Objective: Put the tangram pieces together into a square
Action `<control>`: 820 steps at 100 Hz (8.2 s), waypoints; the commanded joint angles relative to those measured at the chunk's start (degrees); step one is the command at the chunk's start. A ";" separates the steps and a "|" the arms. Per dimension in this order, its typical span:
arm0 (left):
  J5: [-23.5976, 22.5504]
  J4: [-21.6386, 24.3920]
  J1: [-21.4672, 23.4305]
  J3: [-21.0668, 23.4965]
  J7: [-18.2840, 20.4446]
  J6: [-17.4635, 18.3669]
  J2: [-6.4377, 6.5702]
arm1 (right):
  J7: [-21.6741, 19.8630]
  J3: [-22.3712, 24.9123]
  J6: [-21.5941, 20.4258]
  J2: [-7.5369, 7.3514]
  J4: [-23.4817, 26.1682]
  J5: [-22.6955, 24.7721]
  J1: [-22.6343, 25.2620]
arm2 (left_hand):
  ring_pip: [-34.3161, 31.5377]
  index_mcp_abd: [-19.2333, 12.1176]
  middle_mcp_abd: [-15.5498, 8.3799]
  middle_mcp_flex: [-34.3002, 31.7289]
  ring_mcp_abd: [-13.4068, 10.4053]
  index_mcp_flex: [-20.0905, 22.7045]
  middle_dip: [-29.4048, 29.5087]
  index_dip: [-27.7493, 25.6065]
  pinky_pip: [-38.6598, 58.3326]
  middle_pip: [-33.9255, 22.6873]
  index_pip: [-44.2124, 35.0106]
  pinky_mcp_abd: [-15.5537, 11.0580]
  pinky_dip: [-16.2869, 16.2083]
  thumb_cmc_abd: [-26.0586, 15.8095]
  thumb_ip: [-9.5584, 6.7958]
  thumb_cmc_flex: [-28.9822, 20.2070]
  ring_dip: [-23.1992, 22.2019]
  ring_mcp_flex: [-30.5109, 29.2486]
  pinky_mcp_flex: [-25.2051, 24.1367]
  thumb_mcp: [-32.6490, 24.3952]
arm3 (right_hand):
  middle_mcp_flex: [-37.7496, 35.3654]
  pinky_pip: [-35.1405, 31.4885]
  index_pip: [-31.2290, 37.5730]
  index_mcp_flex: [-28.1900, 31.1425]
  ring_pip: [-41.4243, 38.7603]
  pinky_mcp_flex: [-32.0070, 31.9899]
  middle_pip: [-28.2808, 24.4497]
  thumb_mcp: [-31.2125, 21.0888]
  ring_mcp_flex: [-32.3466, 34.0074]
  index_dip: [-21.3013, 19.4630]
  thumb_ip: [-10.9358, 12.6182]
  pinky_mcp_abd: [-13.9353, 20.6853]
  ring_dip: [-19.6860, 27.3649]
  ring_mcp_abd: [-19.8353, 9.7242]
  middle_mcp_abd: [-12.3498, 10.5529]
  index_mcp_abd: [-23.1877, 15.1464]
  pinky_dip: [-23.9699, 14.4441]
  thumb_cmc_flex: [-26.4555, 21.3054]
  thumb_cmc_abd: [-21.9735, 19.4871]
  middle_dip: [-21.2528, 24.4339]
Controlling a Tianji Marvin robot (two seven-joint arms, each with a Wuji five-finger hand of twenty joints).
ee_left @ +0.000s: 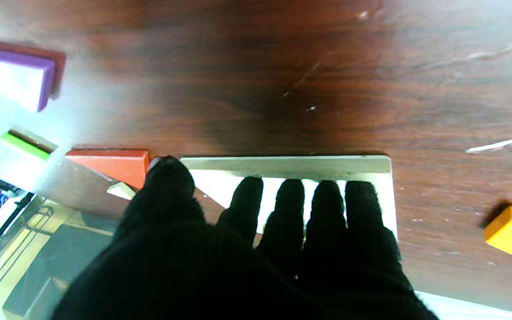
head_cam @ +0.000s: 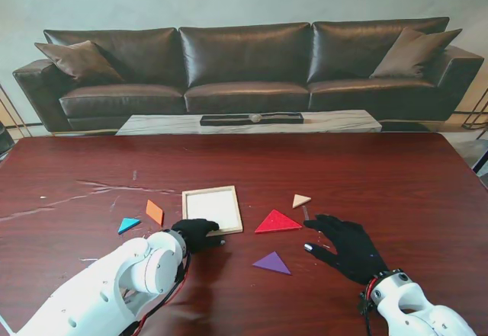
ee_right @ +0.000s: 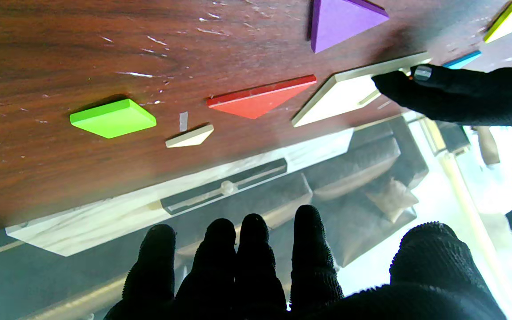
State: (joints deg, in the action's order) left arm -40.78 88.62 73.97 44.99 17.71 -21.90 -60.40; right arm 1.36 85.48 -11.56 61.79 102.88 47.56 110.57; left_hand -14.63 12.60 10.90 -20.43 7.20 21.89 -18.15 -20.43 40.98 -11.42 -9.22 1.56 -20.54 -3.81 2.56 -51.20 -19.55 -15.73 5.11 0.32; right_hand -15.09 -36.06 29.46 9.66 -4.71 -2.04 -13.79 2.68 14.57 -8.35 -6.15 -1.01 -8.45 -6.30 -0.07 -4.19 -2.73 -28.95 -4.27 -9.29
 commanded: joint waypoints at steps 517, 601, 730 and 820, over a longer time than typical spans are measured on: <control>-23.18 22.19 38.44 26.89 -24.68 9.37 -1.48 | -13.81 -35.41 16.61 -1.52 -23.22 0.70 -40.60 | 6.52 -4.56 -4.06 7.50 -2.07 -2.72 0.68 -1.40 -18.20 4.87 0.29 1.60 3.90 -0.15 -2.19 -0.50 2.21 7.26 -6.21 0.56 | 5.09 -5.38 -1.41 -4.81 -4.43 6.56 -12.47 -55.51 2.74 -15.16 -3.41 -5.19 -0.55 8.58 6.48 -8.76 -2.57 7.20 34.50 -4.60; -21.58 21.86 38.31 26.77 -24.86 10.53 -1.56 | -9.51 -42.20 17.51 -0.19 -32.68 -3.51 -45.51 | 6.72 -4.70 -4.04 7.38 -2.19 -2.69 0.65 -1.35 -18.57 4.91 0.27 1.61 3.97 -0.16 -2.19 -0.54 2.31 7.41 -6.42 0.58 | 4.93 -5.63 -1.12 -4.87 -4.80 6.41 -11.94 -56.89 2.58 -16.30 -3.67 -4.04 -0.64 8.47 6.19 -9.70 -3.02 7.15 34.68 -4.44; -19.45 20.53 37.52 27.03 -24.90 11.87 -1.68 | -5.83 -53.38 16.95 2.09 -43.75 -8.93 -51.00 | 6.00 -4.89 -4.33 7.02 -2.67 -1.45 0.47 -1.56 -17.99 4.38 -0.76 1.32 3.53 -0.03 -2.35 -2.36 2.02 6.47 -5.69 0.23 | 1.07 -10.99 12.87 -4.34 -12.88 10.75 -25.54 -63.06 10.03 -31.79 -4.03 -0.05 -5.17 3.71 0.17 -13.95 -7.49 -0.95 37.85 -9.79; -21.11 21.17 38.40 27.52 -26.31 10.85 -1.76 | -1.94 -58.19 15.58 3.79 -48.37 -9.67 -53.16 | 4.73 -5.06 -3.28 6.37 -2.52 -1.00 0.38 -1.35 -15.51 2.24 -1.86 1.22 3.75 1.25 -2.48 -2.73 1.92 5.71 -5.33 0.17 | -10.06 -12.47 48.48 0.06 -26.34 22.47 -43.68 -67.62 30.12 -41.39 -3.95 -3.46 -11.35 3.20 1.43 -11.90 -7.80 -6.97 40.55 -17.66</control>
State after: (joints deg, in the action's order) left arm -61.82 109.32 112.00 72.46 -8.64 -10.91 -62.08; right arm 1.85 29.21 4.71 64.92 56.64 38.46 54.22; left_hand -9.28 8.24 7.46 -14.19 5.53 20.74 -17.99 -21.43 25.21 -8.55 -10.19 3.27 -16.70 -2.90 2.55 -51.38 -17.63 -9.16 -0.21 0.45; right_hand -16.81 -47.52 73.66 7.66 -13.66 16.58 -49.81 -62.70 26.85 -46.83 -9.70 -4.58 -12.94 5.03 3.34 -14.08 -9.92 -32.94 36.51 -23.30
